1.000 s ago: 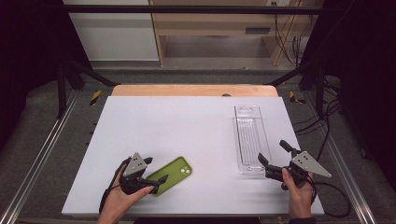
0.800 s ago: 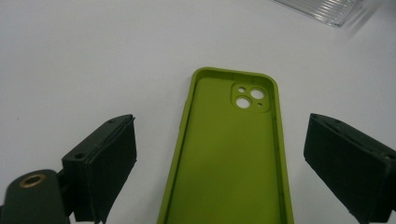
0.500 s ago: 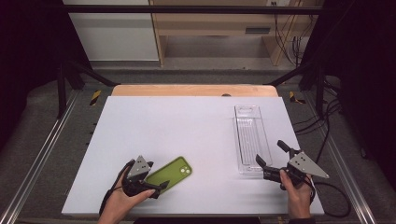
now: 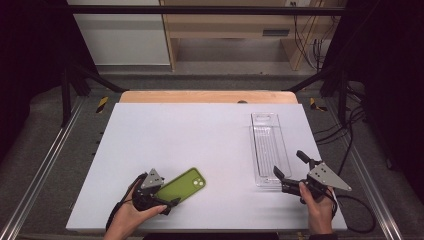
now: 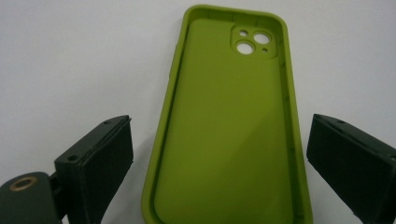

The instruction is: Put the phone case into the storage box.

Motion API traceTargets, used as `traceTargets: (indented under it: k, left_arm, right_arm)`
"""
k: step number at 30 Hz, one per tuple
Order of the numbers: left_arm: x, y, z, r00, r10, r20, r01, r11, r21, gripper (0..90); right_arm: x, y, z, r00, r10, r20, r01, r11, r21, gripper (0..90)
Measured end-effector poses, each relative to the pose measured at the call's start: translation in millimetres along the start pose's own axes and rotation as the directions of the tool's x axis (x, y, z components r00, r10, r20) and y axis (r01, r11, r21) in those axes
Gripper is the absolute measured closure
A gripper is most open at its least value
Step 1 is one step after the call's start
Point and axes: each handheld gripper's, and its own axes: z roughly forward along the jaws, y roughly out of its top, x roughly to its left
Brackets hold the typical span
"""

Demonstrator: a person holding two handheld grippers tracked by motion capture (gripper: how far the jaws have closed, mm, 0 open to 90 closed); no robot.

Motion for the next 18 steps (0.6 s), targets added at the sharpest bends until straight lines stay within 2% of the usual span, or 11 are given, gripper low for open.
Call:
traceTargets:
  k: [10, 18]
  left_arm:
    - [-0.9, -1.8, 4.1, 0.9999, 0.012, 0.011, -0.012, 0.9994, 0.032, 7.2]
    - [-1.9, -1.5, 5.5, 0.9998, 0.018, 0.013, -0.018, 0.9994, 0.031, 7.2]
  right_arm:
    - [-0.2, -0.3, 1.0, 1.0000, -0.003, 0.001, 0.003, 1.000, 0.004, 4.1]
    - [-0.5, -0.4, 0.8, 1.0000, -0.001, 0.003, 0.001, 1.000, 0.005, 4.2]
